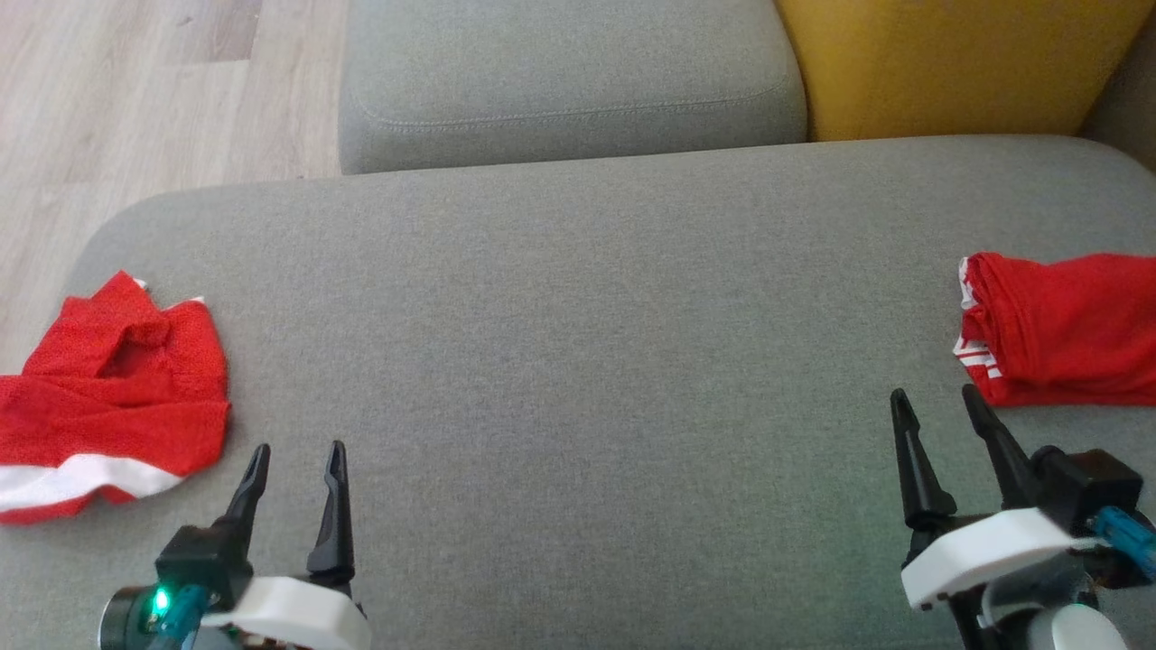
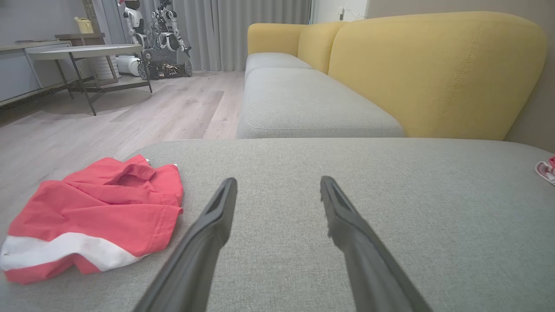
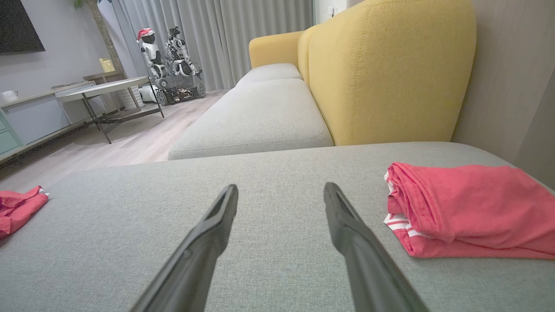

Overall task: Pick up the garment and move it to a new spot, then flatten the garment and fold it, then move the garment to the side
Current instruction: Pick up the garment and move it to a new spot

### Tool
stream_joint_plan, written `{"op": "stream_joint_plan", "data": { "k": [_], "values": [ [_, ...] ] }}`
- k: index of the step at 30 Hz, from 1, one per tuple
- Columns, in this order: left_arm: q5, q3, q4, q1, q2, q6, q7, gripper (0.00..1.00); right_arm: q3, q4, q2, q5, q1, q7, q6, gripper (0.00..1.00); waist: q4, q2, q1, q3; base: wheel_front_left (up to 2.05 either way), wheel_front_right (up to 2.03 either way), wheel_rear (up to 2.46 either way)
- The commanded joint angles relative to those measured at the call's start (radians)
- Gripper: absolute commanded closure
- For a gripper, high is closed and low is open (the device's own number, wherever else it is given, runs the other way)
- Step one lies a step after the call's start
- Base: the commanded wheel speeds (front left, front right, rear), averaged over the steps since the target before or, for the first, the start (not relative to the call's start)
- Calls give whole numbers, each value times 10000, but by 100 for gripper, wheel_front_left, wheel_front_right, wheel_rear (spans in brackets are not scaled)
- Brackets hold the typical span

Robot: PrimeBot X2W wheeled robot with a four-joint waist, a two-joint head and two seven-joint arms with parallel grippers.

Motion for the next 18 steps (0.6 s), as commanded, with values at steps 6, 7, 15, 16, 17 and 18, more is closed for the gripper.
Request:
{"op": "stream_joint_plan", "data": {
  "k": [6,7,15,16,17,18],
  "values": [
    [-5,305,-250,-429,194,9,-84,0,183,-393,-53,-67,-227,29,-9,0,52,-1,1,72,0,0,0],
    [-23,307,-231,-450,186,1,-116,0,180,-397,-53,-70,-229,36,-9,0,61,-1,1,83,0,0,0],
    [-144,296,-166,-727,59,-46,-348,0,127,-550,-53,-95,-145,121,-9,0,460,-1,1,209,0,0,0],
    [-160,312,-195,-775,44,-57,-399,0,151,-587,-53,-95,-144,144,-9,0,563,-1,1,231,0,0,0],
    [-171,330,-203,-809,36,-58,-435,0,180,-625,-53,-79,-141,156,-9,0,686,-1,1,248,0,0,0],
    [-185,353,-207,-838,27,-54,-465,0,207,-664,-53,-66,-138,160,-9,0,822,-1,1,259,0,0,0]
  ]
}}
